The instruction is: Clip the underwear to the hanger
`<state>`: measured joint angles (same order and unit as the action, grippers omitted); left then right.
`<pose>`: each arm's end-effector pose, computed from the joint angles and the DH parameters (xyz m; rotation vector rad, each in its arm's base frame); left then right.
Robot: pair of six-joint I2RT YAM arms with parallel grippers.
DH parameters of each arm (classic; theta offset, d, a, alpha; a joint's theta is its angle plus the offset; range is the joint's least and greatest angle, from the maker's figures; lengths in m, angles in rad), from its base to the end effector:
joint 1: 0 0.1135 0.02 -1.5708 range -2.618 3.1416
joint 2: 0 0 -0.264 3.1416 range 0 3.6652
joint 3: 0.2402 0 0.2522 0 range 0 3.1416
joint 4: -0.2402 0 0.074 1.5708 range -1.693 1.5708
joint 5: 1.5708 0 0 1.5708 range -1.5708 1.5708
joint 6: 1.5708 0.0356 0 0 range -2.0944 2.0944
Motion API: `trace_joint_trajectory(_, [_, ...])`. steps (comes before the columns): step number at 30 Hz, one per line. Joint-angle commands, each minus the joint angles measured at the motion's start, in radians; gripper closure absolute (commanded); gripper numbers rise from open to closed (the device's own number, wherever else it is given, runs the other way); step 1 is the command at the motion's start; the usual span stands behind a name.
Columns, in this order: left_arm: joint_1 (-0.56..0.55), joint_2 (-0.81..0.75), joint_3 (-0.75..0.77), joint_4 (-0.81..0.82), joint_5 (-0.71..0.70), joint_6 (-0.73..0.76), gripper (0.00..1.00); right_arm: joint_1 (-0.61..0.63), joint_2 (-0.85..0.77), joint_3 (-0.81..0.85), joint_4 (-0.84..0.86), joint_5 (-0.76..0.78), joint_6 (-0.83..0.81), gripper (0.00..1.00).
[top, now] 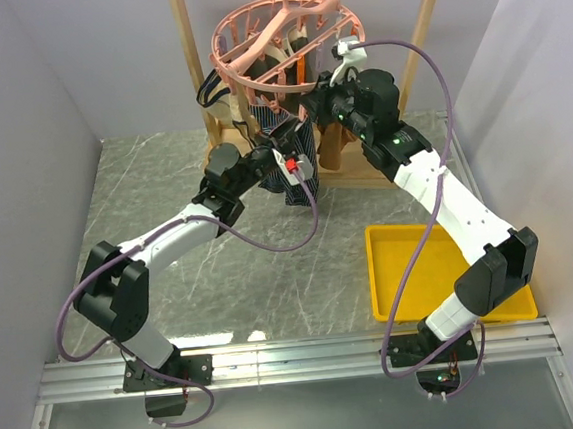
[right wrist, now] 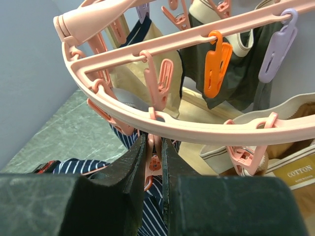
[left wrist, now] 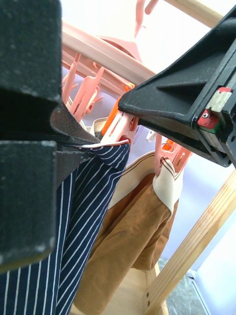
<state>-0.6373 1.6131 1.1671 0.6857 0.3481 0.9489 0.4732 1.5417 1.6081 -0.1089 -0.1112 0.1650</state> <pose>0.3001 -0.2373 0.3512 1.1421 0.7118 0.0315 0.3205 0.1685 0.4489 -0.3386 1.6091 0.5804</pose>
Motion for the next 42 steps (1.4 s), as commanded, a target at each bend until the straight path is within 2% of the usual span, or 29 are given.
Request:
trace_joint_trajectory(1, [-0.01,0.007,0.042,0.09,-0.001,0.03,1.0,0.022,0.008,0.009,-0.067,0.011,-0.028,1.0])
trace_joint_trajectory(16, [-0.009,0.034,0.06,0.146,-0.015,0.071,1.0,0.03,0.026,0.033,-0.109,0.053,-0.064,1.0])
trace_joint_trajectory(27, [-0.007,0.037,0.069,0.15,-0.018,0.076,1.0,0.03,0.034,0.045,-0.123,0.059,-0.067,0.83])
trace_joint_trajectory(42, [-0.004,0.033,0.06,0.156,-0.014,0.094,1.0,0.027,0.035,0.067,-0.133,0.104,-0.047,0.84])
